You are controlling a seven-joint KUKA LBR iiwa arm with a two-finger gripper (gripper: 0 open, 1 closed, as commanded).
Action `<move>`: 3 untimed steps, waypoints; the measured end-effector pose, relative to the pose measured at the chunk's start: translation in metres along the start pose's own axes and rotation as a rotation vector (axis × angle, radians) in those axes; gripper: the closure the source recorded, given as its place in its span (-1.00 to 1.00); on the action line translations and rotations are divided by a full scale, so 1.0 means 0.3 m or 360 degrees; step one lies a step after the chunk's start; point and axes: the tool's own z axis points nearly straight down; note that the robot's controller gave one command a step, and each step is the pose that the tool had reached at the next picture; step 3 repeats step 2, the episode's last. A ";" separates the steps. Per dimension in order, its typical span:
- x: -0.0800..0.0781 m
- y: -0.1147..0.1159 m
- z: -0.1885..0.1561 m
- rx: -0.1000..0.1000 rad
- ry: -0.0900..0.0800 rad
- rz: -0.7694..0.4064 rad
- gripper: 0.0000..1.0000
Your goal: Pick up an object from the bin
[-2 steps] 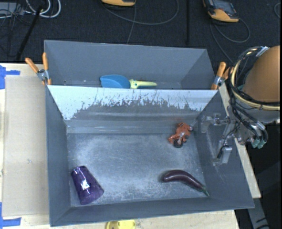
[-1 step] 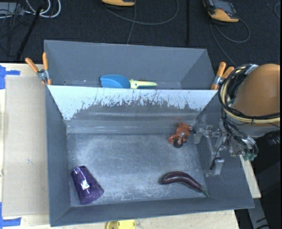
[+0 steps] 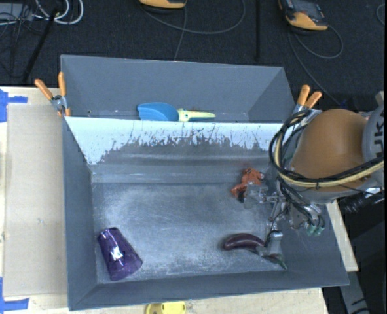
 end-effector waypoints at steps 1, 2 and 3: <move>0.063 -0.026 0.078 -0.0001 -0.0001 0.0036 -1.00; 0.050 0.028 0.287 0.0000 -0.0005 0.0057 -1.00; 0.050 0.028 0.287 0.0000 -0.0005 0.0057 -1.00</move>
Offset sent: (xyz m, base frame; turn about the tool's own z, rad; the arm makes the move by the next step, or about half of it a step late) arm -0.0158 0.0109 -0.0913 0.0370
